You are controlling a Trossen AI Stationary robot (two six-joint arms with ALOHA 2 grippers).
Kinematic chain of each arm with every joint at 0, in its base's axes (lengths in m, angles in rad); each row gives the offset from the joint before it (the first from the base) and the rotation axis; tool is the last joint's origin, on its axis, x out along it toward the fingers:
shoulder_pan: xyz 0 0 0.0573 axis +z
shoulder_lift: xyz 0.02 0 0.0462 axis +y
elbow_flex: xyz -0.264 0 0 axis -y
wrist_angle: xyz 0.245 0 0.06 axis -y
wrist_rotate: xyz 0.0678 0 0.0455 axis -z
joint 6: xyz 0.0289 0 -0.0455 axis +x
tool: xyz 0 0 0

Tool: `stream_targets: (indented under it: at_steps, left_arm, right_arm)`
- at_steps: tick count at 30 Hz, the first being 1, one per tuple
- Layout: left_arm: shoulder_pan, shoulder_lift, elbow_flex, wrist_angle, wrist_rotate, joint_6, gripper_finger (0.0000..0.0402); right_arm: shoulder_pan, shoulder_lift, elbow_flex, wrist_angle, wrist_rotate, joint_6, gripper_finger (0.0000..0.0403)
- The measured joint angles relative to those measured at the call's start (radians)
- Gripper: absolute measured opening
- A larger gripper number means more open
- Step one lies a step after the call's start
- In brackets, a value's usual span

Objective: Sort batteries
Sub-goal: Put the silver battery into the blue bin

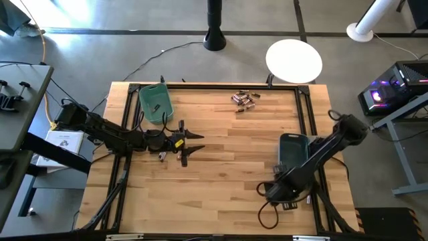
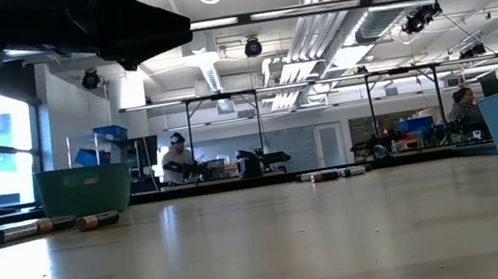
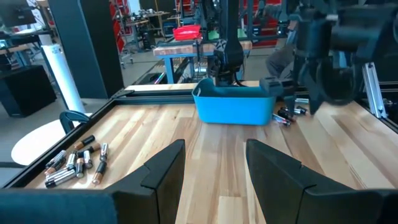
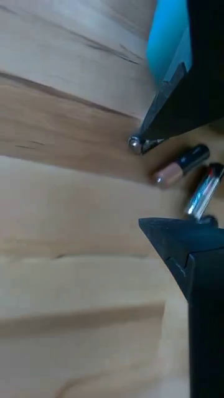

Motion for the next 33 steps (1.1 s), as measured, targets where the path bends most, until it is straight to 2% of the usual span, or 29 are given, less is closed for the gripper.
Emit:
stream_targets:
  at_steps: [7,14,23,27,33]
  left_arm:
    - [0.0,0.0,0.0,0.0,0.0,0.0,0.0165]
    - [0.0,0.0,0.0,0.0,0.0,-0.003,0.0165]
    - [0.0,0.0,0.001,0.001,0.0,-0.003,0.0165]
    - [0.0,0.0,0.001,0.001,0.0,-0.003,0.0165]
    - [0.0,0.0,0.001,0.0,0.001,-0.003,0.0165]
  right_arm:
    - [0.0,0.058,0.0,-0.005,0.082,-0.05,0.0211]
    - [0.0,0.075,-0.002,-0.038,0.089,-0.052,0.0209]
    - [0.0,0.075,-0.002,-0.044,0.146,-0.053,0.0164]
    - [0.0,0.075,-0.003,-0.044,0.135,-0.085,0.0142]
    - [0.001,0.075,-0.002,-0.046,0.134,-0.106,0.0138]
